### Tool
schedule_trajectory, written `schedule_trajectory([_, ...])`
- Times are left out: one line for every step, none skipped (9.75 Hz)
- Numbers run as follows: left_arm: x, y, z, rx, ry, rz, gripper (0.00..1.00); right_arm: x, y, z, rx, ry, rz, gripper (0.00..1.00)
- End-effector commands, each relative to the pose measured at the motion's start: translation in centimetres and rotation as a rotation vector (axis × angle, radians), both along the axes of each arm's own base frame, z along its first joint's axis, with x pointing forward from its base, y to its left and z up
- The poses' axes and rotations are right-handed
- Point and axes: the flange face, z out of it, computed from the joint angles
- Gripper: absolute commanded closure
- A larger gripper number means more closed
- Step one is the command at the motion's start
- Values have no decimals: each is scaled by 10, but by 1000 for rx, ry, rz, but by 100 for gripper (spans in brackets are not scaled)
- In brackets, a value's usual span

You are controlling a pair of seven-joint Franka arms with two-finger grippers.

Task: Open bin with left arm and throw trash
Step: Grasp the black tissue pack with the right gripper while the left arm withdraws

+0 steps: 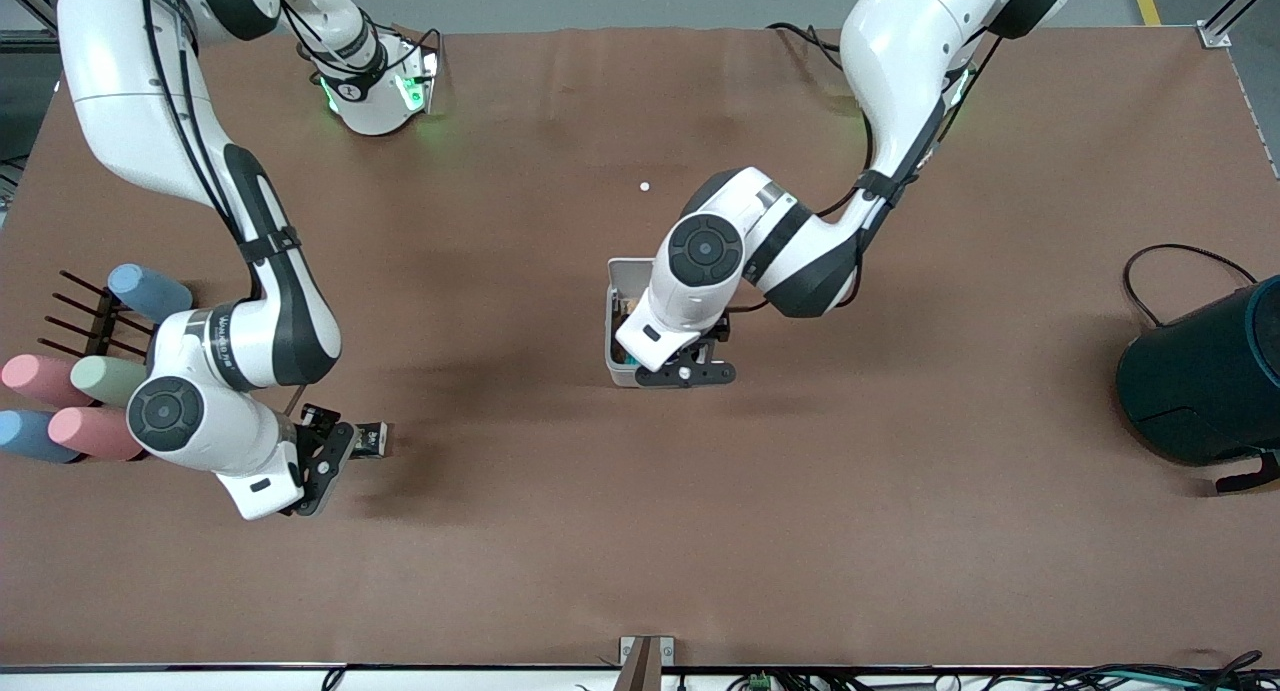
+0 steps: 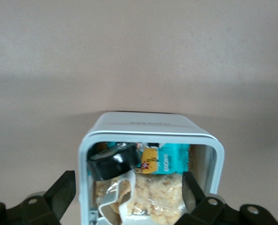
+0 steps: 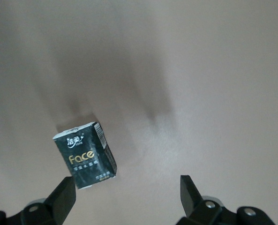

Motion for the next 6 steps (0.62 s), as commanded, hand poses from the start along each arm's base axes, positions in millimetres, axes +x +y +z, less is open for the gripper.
schedule_trajectory([24, 47, 38, 21, 2, -18, 0, -5, 4, -17, 28, 13, 123, 3])
schedule_trajectory([38, 79, 59, 25, 2, -34, 0, -6, 6, -25, 31, 24, 144, 3])
schedule_trajectory([51, 113, 84, 28, -8, -44, 0, -9, 2, -34, 34, 26, 163, 3])
schedule_trajectory([62, 150, 106, 39, -13, -32, 0, -13, -8, -41, 40, 25, 180, 3])
schedule_trajectory([68, 181, 132, 73, -45, -44, 0, -14, -14, -44, 40, 33, 186, 3])
schedule_trajectory([67, 207, 157, 100, -47, -28, 0, -15, -6, -44, 71, 34, 209, 3])
